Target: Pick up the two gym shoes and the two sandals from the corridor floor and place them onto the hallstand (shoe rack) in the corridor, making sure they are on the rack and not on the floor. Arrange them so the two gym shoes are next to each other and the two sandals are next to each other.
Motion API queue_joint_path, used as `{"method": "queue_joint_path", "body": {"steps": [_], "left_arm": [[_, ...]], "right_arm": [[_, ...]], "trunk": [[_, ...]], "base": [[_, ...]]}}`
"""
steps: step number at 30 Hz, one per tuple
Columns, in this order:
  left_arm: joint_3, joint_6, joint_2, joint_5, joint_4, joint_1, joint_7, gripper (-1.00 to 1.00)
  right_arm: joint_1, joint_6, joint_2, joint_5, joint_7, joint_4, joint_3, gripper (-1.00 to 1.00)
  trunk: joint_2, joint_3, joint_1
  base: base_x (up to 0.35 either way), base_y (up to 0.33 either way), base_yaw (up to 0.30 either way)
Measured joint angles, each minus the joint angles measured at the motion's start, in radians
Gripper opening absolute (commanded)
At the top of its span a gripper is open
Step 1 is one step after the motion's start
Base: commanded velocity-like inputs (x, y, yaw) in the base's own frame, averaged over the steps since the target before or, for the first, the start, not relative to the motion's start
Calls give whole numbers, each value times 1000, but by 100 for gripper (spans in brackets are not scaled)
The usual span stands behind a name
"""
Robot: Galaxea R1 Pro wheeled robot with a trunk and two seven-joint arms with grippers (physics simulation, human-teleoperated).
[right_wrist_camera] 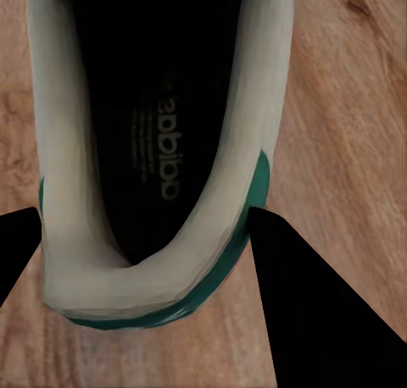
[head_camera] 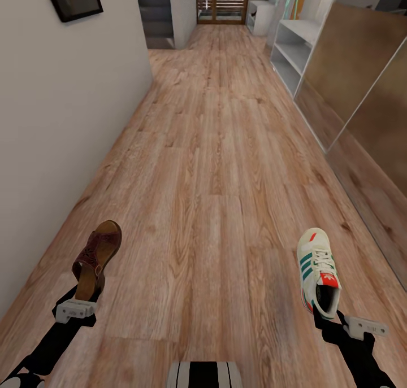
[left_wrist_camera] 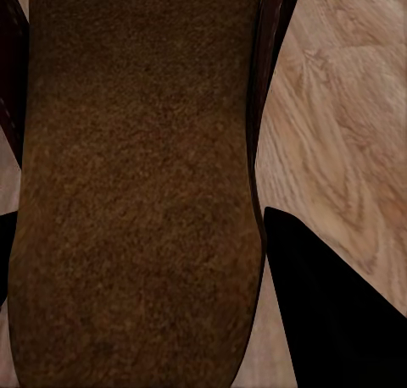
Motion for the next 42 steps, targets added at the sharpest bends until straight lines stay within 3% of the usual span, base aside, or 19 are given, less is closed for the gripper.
{"method": "queue_joint_path", "body": {"steps": [21,42], "left_arm": [[0,0,0,-1,3,0,0,-100],[0,0,0,-2,2,0,0,-100]], "right_arm": [[0,0,1,0,0,0,1,-100],[0,0,1,0,0,0,5,-100]], "trunk": [[0,31,0],[0,63,0]], "base": [[309,0,0],[53,0,0]]}}
